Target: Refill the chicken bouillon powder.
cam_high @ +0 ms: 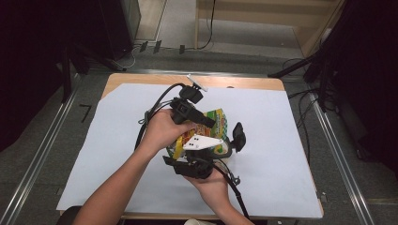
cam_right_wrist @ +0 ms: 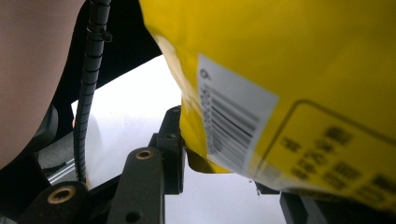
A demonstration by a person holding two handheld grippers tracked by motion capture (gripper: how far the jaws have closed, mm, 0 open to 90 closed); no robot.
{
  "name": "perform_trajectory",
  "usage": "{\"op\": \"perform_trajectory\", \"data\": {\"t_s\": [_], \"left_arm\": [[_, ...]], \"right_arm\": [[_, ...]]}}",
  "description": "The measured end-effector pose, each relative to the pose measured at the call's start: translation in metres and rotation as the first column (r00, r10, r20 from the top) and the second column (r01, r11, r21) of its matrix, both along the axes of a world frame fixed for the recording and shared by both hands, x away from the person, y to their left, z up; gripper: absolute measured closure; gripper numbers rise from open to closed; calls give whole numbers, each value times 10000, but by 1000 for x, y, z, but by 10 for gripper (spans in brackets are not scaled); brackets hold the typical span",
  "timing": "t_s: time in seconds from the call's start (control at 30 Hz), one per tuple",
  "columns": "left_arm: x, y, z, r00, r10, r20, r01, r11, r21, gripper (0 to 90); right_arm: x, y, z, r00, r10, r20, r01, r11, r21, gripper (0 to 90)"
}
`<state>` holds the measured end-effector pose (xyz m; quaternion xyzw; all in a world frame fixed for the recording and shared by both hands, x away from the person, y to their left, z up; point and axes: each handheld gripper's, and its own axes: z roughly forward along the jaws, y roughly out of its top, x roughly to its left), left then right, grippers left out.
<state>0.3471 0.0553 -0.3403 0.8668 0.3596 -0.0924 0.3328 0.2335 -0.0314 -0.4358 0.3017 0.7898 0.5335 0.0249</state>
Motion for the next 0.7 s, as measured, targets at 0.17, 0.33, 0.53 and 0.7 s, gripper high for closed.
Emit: {"op": "perform_trajectory", "data": {"t_s": [0.17, 0.33, 0.53, 0.7], "left_arm": [[0, 0, 0, 10000, -12, 9, 12, 10000, -14, 784], [0, 0, 1, 10000, -36, 86, 36, 10000, -29, 784], [-1, 0, 0, 10000, -33, 62, 33, 10000, 18, 784], [-1, -1, 0, 9999, -48, 103, 48, 10000, -7, 784]], "right_arm": [[0, 0, 0, 10000, 3, 31, -3, 10000, -34, 630], [0, 0, 0, 10000, -15, 67, 15, 10000, -47, 631], [0, 0, -1, 10000, -17, 46, 17, 10000, -38, 630], [-1, 0, -1, 10000, -39, 70, 39, 10000, -48, 630]]}}
